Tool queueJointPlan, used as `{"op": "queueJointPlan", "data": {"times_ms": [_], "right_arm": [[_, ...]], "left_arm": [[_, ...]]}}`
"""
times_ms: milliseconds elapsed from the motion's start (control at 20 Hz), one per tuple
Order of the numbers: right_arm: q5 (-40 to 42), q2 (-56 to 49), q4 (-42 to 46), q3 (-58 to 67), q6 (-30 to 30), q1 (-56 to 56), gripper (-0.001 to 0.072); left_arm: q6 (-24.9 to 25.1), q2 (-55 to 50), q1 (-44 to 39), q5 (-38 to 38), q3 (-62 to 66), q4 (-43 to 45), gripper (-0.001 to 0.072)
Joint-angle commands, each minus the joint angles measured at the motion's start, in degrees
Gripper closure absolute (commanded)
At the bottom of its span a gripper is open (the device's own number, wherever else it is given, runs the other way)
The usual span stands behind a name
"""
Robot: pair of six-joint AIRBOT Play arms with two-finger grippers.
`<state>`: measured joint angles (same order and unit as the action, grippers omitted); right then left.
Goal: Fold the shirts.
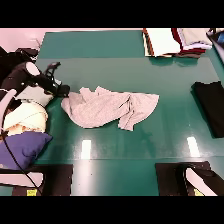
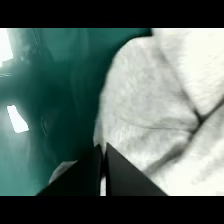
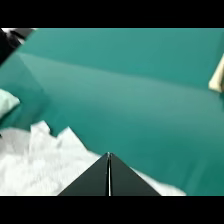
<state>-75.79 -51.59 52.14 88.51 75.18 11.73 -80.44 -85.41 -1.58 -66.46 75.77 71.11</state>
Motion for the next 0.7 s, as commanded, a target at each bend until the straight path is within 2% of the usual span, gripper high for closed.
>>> {"op": "queueJointPlan", "data": {"times_ms": [0, 100, 150, 200, 250, 400, 650], "right_arm": [[-5.4, -1.4, 3.0, -10.7, 2.0, 4.4, 0.0699], [-2.5, -3.5, 3.4, -21.5, 1.9, 5.6, 0.0693], [0.3, -5.3, 3.4, -27.0, 1.9, 5.8, 0.0561], [3.1, -7.5, 3.3, -31.3, 1.9, 5.7, 0.0313], [6.2, -10.2, 2.3, -34.6, 1.9, 5.7, 0.0255], [14.3, -18.4, -2.7, -40.0, 1.7, 5.6, 0.0265], [18.8, -29.4, -3.0, -35.4, 1.7, -0.4, 0.0267]], "left_arm": [[0.0, 3.7, 0.0, 0.0, 5.5, 0.4, 0.0687], [0.0, 5.4, 0.0, 0.0, 7.0, 0.4, 0.0687], [0.0, 5.8, 0.0, 0.0, 7.0, 0.4, 0.0687], [0.0, 5.9, 0.0, -0.1, 7.0, 0.4, 0.0686], [0.0, 5.9, 0.0, -0.1, 7.0, 0.4, 0.0687], [-0.1, 5.9, 0.0, -0.1, 7.0, 0.4, 0.0687], [-0.1, 5.9, 0.0, -0.1, 7.0, 0.3, 0.0687]]}}
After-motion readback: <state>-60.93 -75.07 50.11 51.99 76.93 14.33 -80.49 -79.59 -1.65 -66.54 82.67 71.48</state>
